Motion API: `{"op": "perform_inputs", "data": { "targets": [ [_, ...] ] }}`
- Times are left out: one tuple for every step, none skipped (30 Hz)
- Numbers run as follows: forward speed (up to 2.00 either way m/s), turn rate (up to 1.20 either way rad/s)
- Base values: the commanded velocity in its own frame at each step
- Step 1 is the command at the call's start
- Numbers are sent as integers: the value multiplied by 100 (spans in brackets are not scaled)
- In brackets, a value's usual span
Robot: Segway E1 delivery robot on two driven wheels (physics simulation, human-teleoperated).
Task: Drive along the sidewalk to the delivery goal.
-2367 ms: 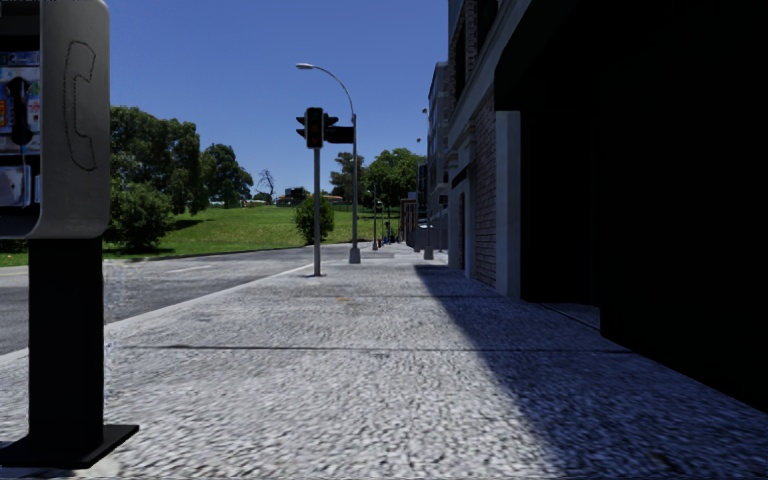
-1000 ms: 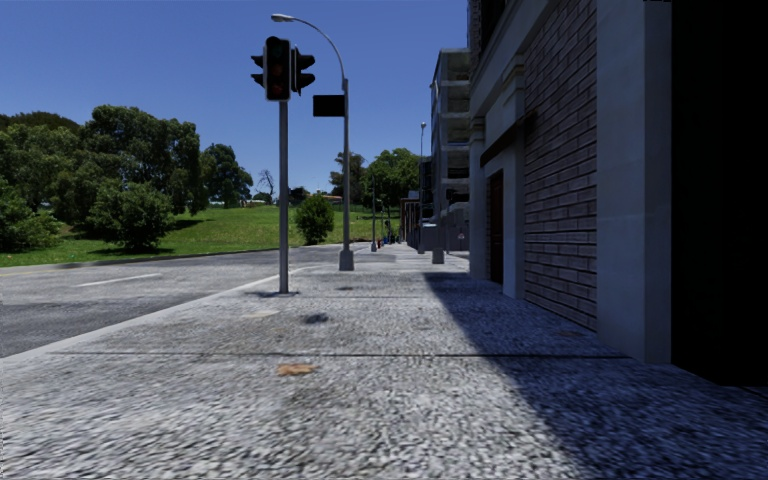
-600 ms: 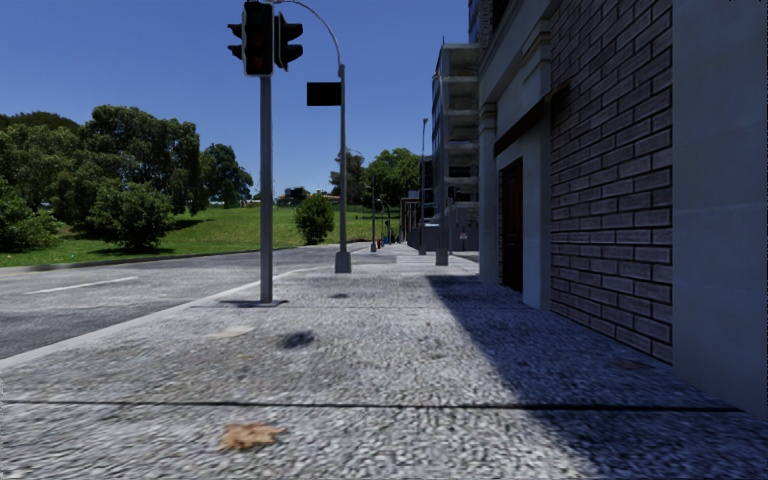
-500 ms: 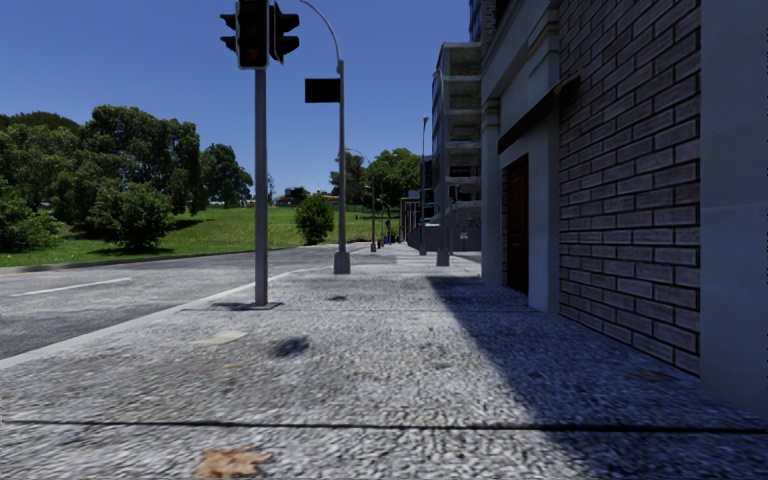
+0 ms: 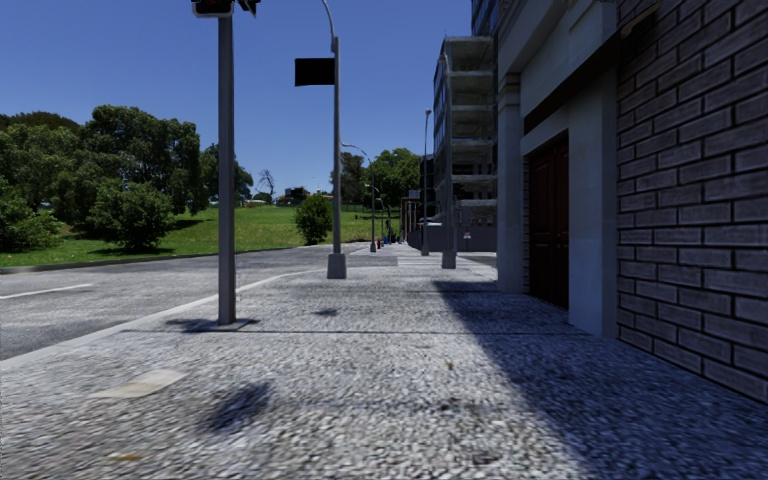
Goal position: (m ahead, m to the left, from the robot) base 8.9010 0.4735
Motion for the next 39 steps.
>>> {"op": "perform_inputs", "data": {
  "targets": [
    [200, 10],
    [200, 6],
    [200, 6],
    [200, 0],
    [200, 0],
    [200, 0],
    [200, 0],
    [200, 0],
    [200, 0],
    [200, 0],
    [200, 0],
    [200, 0],
    [200, 0],
    [200, 0],
    [200, 0],
    [200, 0],
    [200, 0],
    [200, 0],
    [200, 2],
    [200, 8],
    [200, 8],
    [200, 11],
    [200, 16],
    [200, 19],
    [200, 19],
    [200, 24],
    [200, 26],
    [200, 27],
    [200, 27],
    [200, 26],
    [200, 11],
    [200, 2],
    [200, 2],
    [200, 0],
    [200, 0],
    [200, 0],
    [200, 0],
    [200, 0],
    [200, 0]
  ]
}}
